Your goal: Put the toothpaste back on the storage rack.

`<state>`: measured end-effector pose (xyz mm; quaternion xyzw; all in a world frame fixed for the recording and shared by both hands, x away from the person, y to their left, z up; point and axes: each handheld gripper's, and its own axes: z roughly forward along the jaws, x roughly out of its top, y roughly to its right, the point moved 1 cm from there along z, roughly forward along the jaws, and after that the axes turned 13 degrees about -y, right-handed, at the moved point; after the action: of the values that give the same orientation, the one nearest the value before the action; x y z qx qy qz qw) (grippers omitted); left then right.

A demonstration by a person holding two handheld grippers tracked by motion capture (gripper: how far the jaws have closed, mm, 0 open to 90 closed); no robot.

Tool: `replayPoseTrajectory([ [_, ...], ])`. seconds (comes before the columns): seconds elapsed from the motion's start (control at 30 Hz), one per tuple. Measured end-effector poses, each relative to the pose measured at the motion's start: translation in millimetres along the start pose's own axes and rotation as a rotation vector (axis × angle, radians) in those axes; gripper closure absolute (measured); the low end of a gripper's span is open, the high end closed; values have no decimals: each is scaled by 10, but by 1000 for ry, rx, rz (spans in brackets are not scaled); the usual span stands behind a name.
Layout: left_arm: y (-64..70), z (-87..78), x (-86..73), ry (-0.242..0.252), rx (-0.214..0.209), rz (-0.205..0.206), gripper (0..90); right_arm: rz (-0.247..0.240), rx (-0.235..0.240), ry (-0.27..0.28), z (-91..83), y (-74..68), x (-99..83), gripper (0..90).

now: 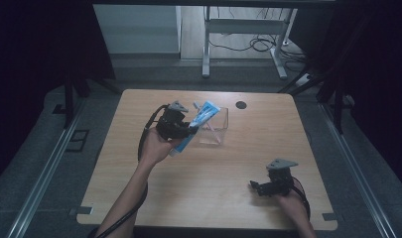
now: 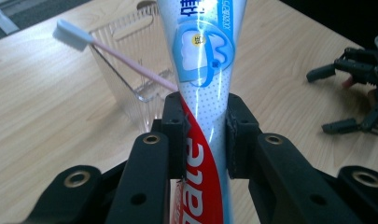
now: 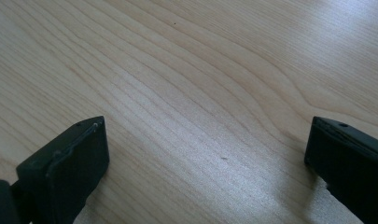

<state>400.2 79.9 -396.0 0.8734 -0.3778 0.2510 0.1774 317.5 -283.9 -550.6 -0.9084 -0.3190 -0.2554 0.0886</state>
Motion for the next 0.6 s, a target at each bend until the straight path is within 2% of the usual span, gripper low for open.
replayPoseTrajectory([
  [0.6,-72,81,335,71,-5,-12,738,0,1,2,0,0,-1,0],
])
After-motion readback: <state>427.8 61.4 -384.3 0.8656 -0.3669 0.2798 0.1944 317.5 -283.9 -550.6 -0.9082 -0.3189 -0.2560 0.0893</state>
